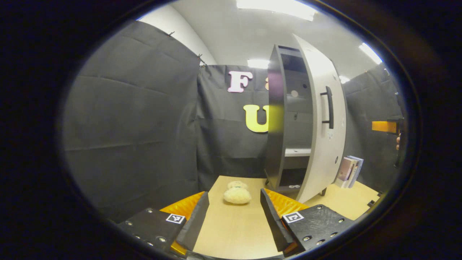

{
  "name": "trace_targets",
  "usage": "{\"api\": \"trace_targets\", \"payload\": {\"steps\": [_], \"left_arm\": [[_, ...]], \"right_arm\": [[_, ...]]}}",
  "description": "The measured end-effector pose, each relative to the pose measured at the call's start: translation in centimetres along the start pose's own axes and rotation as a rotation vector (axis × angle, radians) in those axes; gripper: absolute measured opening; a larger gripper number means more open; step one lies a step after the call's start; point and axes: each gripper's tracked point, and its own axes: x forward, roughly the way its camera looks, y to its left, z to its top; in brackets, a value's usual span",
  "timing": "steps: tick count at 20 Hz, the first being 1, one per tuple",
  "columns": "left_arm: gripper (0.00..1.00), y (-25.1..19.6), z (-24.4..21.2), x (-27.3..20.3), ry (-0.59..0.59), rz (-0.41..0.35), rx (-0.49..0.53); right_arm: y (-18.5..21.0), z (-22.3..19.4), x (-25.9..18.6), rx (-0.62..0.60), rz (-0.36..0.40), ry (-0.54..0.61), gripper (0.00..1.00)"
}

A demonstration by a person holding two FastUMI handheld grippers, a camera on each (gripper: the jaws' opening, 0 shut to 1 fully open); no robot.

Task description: Open the cabinet door with the right hand, grasp the bottle in the cabinet with the left hand and place it on the coaster, then close the cabinet door with the right hand.

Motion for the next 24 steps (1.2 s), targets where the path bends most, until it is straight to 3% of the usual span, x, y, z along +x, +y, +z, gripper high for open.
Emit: {"api": "trace_targets", "payload": {"steps": [1,6,10,11,13,16,17,18,22,24], "left_arm": [[0.82,-1.3,0.5,0.0,-0.003,-0.007,0.005],[0.82,-8.5,2.5,-0.1,-0.019,-0.05,-0.007],[0.82,-11.7,3.7,0.1,-0.031,-0.054,0.01],[0.77,-12.4,4.0,0.2,-0.032,-0.052,0.014],[0.88,-13.1,4.3,-0.4,-0.049,-0.045,0.021],[0.77,-14.0,4.6,-0.9,-0.05,-0.04,0.011],[0.77,-14.1,4.7,-1.1,-0.051,-0.038,0.012],[0.88,-14.1,4.8,-1.2,-0.054,-0.032,0.016],[0.77,-14.1,4.9,-1.5,-0.059,-0.011,0.043],[0.77,-14.0,4.9,-1.7,-0.061,-0.005,0.051]], "right_arm": [[-1.4,-0.1,-0.3,0.004,-0.012,-0.002,0.94],[-7.3,-1.1,-1.5,0.034,-0.039,0.009,0.94],[-11.2,-1.4,-2.7,0.045,-0.056,0.01,0.94],[-11.9,-1.5,-2.7,0.05,-0.051,0.01,0.94],[-12.9,-1.9,-3.1,0.056,-0.046,0.013,0.94],[-13.7,-2.1,-3.3,0.051,-0.041,0.01,0.94],[-13.9,-2.2,-3.2,0.047,-0.041,0.008,0.94],[-13.8,-2.2,-3.2,0.045,-0.037,0.004,0.94],[-13.6,-2.6,-3.3,0.031,-0.025,0.004,0.94],[-13.6,-2.6,-3.3,0.032,-0.025,-0.002,0.94]]}}
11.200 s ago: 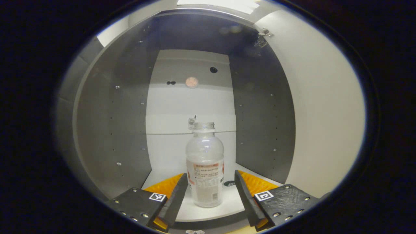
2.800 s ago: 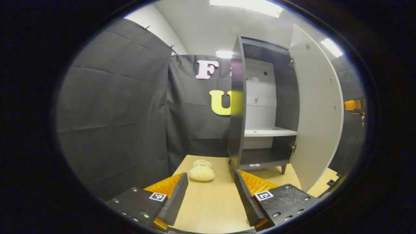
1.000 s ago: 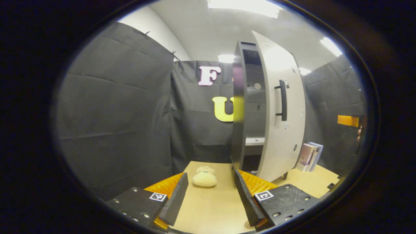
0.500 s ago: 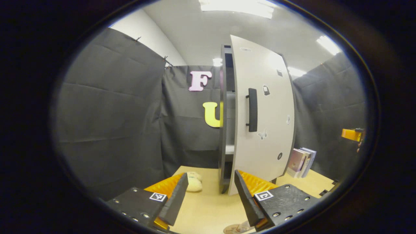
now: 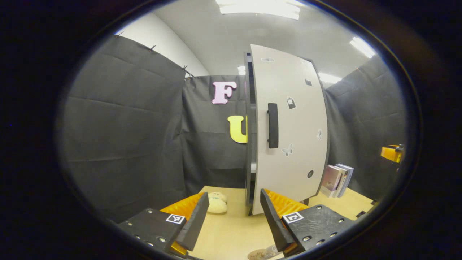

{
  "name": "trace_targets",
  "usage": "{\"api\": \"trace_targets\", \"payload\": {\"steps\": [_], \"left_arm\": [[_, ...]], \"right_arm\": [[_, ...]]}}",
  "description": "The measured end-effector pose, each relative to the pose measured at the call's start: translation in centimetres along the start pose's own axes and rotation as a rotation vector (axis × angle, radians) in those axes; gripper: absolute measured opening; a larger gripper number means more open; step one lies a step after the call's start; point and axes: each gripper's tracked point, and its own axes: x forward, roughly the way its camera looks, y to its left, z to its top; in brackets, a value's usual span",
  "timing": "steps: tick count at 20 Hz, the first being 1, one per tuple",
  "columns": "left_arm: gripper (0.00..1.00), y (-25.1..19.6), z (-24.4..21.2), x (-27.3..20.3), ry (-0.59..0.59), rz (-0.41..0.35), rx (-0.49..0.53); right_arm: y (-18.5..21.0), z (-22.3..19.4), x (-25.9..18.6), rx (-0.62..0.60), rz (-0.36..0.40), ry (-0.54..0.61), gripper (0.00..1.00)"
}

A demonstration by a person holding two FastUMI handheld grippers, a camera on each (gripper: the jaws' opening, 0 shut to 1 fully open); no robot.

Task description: Open the cabinet door with the right hand, grasp the bottle in the cabinet with the left hand and place it on the coaster, then close the cabinet door with the right hand.

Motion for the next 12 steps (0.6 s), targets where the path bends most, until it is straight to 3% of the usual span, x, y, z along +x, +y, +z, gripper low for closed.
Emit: {"api": "trace_targets", "payload": {"steps": [1,2,5,7,12], "left_arm": [[0.77,0.2,0.1,0.0,-0.001,0.003,0.002],[0.88,0.3,0.1,-0.2,-0.003,0.004,0.001],[0.88,0.7,0.3,-0.2,-0.001,0.007,0.01],[0.82,1.1,0.5,-0.3,-0.007,0.013,0.03],[0.82,1.4,0.5,-0.4,-0.01,0.014,0.032]], "right_arm": [[0.0,0.0,0.0,0.0,0.0,-0.003,0.94],[0.0,0.0,0.1,-0.003,-0.004,-0.003,0.94],[0.0,-0.1,-0.1,0.001,-0.013,0.003,0.94],[0.0,-0.1,-0.2,0.005,-0.018,0.003,0.94],[0.0,-0.1,-0.2,-0.014,-0.024,-0.002,0.94]]}}
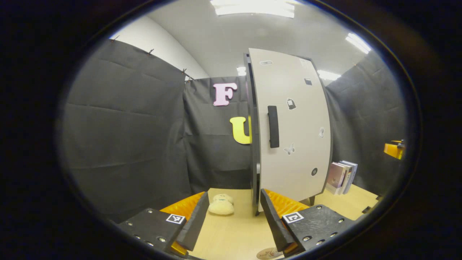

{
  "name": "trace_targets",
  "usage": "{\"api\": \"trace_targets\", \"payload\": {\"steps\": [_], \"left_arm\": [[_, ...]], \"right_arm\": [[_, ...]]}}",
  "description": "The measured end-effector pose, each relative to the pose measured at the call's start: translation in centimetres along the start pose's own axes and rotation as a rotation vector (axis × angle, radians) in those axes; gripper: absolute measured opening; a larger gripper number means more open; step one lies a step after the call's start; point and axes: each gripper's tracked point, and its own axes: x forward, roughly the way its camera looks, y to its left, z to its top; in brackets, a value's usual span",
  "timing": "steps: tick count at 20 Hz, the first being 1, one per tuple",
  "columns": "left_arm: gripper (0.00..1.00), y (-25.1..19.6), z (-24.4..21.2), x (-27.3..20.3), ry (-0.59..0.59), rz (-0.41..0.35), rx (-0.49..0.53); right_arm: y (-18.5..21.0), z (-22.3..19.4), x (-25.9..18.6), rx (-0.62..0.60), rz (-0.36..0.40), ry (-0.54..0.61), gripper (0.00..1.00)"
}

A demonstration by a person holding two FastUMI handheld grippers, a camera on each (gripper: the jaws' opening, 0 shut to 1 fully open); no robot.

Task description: Open the cabinet door with the right hand, grasp the bottle in the cabinet with the left hand and place it on the coaster, then close the cabinet door with the right hand.

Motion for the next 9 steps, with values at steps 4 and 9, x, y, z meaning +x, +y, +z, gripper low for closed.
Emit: {"api": "trace_targets", "payload": {"steps": [4,9], "left_arm": [[0.82,0.11,-0.06,0.04,-0.002,-0.001,0.001],[0.88,0.39,-0.1,0.19,-0.003,0.004,0.003]], "right_arm": [[-0.02,0.0,-0.09,-0.005,-0.003,-0.006,0.94],[0.03,-0.11,-0.11,-0.002,-0.008,-0.006,0.94]]}}
